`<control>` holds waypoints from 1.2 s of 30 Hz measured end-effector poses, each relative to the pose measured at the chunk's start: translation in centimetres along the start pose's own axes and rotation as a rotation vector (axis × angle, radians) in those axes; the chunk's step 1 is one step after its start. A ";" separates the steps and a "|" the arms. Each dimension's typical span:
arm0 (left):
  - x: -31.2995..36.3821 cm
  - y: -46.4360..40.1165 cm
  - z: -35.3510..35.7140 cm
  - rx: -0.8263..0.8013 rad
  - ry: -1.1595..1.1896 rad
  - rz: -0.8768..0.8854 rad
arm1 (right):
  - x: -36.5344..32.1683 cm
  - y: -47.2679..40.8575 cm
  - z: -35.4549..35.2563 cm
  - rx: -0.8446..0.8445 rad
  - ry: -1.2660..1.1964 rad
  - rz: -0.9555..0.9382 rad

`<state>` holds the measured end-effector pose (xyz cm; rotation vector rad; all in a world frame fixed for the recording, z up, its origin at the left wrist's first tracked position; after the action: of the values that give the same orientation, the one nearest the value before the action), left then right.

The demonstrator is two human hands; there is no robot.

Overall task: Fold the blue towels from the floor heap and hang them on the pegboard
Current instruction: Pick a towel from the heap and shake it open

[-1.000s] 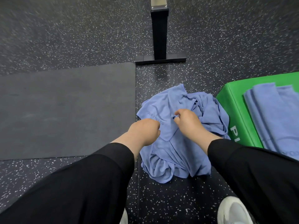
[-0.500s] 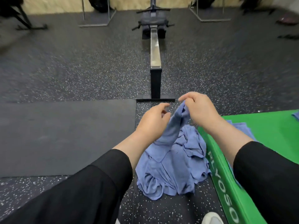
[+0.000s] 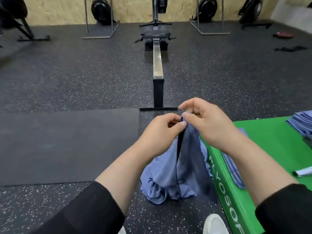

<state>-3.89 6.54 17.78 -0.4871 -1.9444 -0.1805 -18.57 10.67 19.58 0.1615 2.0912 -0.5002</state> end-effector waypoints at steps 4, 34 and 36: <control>-0.3 -0.7 0.0 -0.001 -0.025 -0.015 | 0.8 -0.4 0.3 0.037 -0.062 0.054; -2.7 -2.3 -1.7 -0.011 -0.349 -0.135 | 1.3 -2.3 -1.0 0.361 -0.163 0.131; -3.3 -2.4 -2.4 0.055 -0.573 -0.136 | 1.4 -2.4 -1.4 0.396 -0.173 0.140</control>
<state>-1.77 2.69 16.04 -0.3960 -2.5386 -0.0759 -21.16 8.92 19.75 0.4742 1.7794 -0.8094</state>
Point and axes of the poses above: each hand's wrist, its own y-axis away from the middle knuckle, its own z-axis out of the palm, x = y × z, the point moved 3 cm from there along -y, towards the middle knuckle, and after that the axes turned 11 degrees about x, right-handed, at the moved point
